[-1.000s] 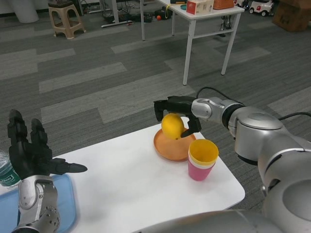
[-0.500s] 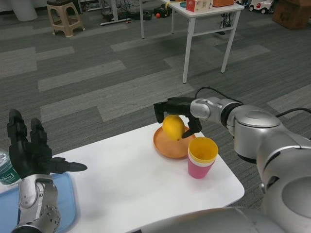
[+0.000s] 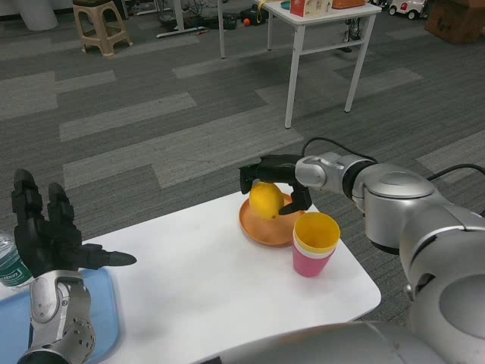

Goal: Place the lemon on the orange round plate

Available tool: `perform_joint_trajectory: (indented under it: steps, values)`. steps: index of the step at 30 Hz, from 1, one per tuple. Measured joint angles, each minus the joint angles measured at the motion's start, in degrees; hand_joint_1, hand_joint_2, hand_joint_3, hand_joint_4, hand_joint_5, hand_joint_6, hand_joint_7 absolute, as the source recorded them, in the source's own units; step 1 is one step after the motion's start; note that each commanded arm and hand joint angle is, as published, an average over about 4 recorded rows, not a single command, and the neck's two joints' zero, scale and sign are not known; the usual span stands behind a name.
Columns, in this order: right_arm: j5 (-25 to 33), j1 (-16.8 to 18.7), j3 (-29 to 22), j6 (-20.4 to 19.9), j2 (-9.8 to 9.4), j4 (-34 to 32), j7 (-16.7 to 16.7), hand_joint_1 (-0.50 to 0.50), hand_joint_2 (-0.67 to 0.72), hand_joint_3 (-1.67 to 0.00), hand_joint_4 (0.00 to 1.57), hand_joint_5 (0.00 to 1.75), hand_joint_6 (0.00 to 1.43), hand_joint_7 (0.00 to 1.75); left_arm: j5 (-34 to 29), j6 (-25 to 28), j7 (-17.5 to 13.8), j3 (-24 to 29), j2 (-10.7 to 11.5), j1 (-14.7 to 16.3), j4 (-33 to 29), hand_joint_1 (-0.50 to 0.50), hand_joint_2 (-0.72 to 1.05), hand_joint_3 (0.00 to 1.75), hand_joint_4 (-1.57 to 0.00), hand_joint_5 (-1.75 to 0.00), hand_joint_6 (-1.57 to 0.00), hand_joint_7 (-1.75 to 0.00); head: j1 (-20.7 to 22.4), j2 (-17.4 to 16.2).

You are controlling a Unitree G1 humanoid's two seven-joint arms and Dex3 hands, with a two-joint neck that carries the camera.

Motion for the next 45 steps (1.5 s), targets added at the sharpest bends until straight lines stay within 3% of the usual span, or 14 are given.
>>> perform_joint_trajectory:
  steps: [8, 18, 24, 27, 30, 33, 37, 41, 45]
  values:
    - [0.00, 0.00, 0.03, 0.06, 0.03, -0.61, 0.00, -0.38, -0.03, -1.59, 0.00, 0.00, 0.00, 0.63, -0.01, 0.00, 0.00, 0.00, -0.02, 0.00, 0.00, -0.50, -0.64, 0.09, 0.00, 0.00, 0.00, 0.00, 0.11, -0.17]
    - [0.72, 0.00, -0.05, 0.80, 0.02, -1.31, 0.25, -0.38, -0.10, -1.59, 0.00, 0.00, 0.00, 0.52, -0.02, 0.00, 0.00, 0.06, -0.02, 0.00, 0.00, -0.50, -0.68, 0.09, 0.00, 0.00, 0.00, 0.00, 0.30, -0.41]
    - [3.03, -0.10, -2.69, 0.79, -0.21, -1.73, 0.59, -0.38, -0.24, -1.49, 0.00, 0.00, 0.00, 0.35, -0.03, -0.01, 0.00, 0.13, -0.03, 0.00, 0.00, -0.50, -0.72, 0.09, 0.00, 0.00, 0.00, 0.00, 0.40, -0.53]
    - [4.75, 0.03, -6.29, 0.48, -0.60, -2.14, 0.56, -0.38, -0.45, -1.25, 0.00, 0.00, 0.00, 0.17, -0.04, -0.02, 0.00, 0.17, -0.04, 0.00, 0.01, -0.50, -0.70, 0.09, 0.00, 0.00, 0.00, 0.00, 0.43, -0.52]
    - [7.50, 0.40, -9.66, -0.64, -0.99, -2.25, -0.04, -0.38, -0.45, -1.17, 0.00, 0.00, 0.00, 0.14, -0.06, -0.02, 0.00, 0.18, -0.04, 0.00, 0.04, -0.50, -0.68, 0.09, 0.00, 0.00, 0.00, -0.02, 0.47, -0.49]
    - [10.80, 1.63, -12.11, -3.38, -1.15, -2.24, -2.94, -0.38, -0.45, -1.09, 0.00, 0.00, 0.00, 0.14, -0.08, -0.03, 0.00, 0.19, -0.08, 0.00, 0.07, -0.50, -0.64, 0.09, 0.00, 0.00, 0.00, 0.00, 0.66, -0.61]
    - [15.55, 4.95, -18.01, -10.04, -1.18, -2.27, -11.18, -0.32, -0.53, -1.03, 0.00, 0.00, 0.00, 0.09, -0.09, -0.05, -0.01, 0.39, -0.08, 0.01, 0.07, -0.50, -0.70, 0.09, 0.00, 0.00, 0.00, 0.00, 0.79, -0.81]
    - [17.35, 7.55, -21.72, -12.17, -1.18, -4.55, -14.43, -0.17, -0.35, -0.79, 0.00, 0.00, 0.00, 0.00, -0.08, -0.06, -0.01, 0.50, -0.14, 0.00, 0.06, -0.50, -0.64, 0.09, 0.00, 0.00, 0.00, 0.00, 0.83, -0.97]
    - [17.87, 11.02, -27.33, -12.42, -0.45, -9.25, -15.70, -0.17, -0.13, -0.56, 0.00, 0.00, 0.00, 0.00, -0.08, -0.10, -0.01, 0.58, -0.20, -0.01, 0.07, -0.50, -0.68, 0.09, 0.00, 0.00, 0.00, 0.00, 0.87, -1.02]
